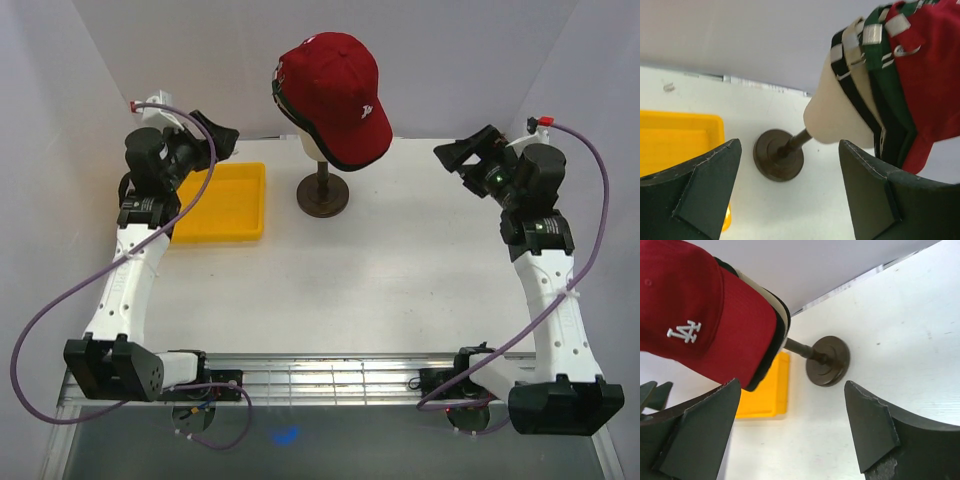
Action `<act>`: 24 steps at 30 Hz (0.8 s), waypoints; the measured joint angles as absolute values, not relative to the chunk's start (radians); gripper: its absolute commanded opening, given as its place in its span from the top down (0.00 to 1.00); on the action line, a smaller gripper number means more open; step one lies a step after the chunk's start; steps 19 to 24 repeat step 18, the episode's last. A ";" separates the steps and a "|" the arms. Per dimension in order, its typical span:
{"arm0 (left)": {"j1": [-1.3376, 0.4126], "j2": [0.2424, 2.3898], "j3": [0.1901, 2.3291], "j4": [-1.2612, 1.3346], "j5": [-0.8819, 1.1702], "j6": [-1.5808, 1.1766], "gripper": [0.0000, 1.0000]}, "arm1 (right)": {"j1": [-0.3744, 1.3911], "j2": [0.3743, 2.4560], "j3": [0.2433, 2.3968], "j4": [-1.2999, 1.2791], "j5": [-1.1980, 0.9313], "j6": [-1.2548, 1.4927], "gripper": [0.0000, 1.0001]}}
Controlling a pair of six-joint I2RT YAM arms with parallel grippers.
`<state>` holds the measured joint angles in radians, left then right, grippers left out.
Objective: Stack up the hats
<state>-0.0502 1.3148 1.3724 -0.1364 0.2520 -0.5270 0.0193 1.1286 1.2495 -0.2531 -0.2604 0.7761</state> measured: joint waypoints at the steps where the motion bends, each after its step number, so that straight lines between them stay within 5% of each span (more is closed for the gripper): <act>1: -0.051 1.280 1.335 -0.156 0.251 -0.526 0.11 | 0.019 1.093 1.234 -0.268 -0.238 0.745 0.11; 8: -0.079 1.081 1.162 -0.260 0.247 -0.509 0.11 | 0.020 0.912 1.094 -0.336 -0.125 0.594 0.11; 24: -0.122 1.049 1.090 -0.341 0.232 -0.456 0.11 | 0.020 0.907 1.055 -0.390 -0.079 0.507 0.11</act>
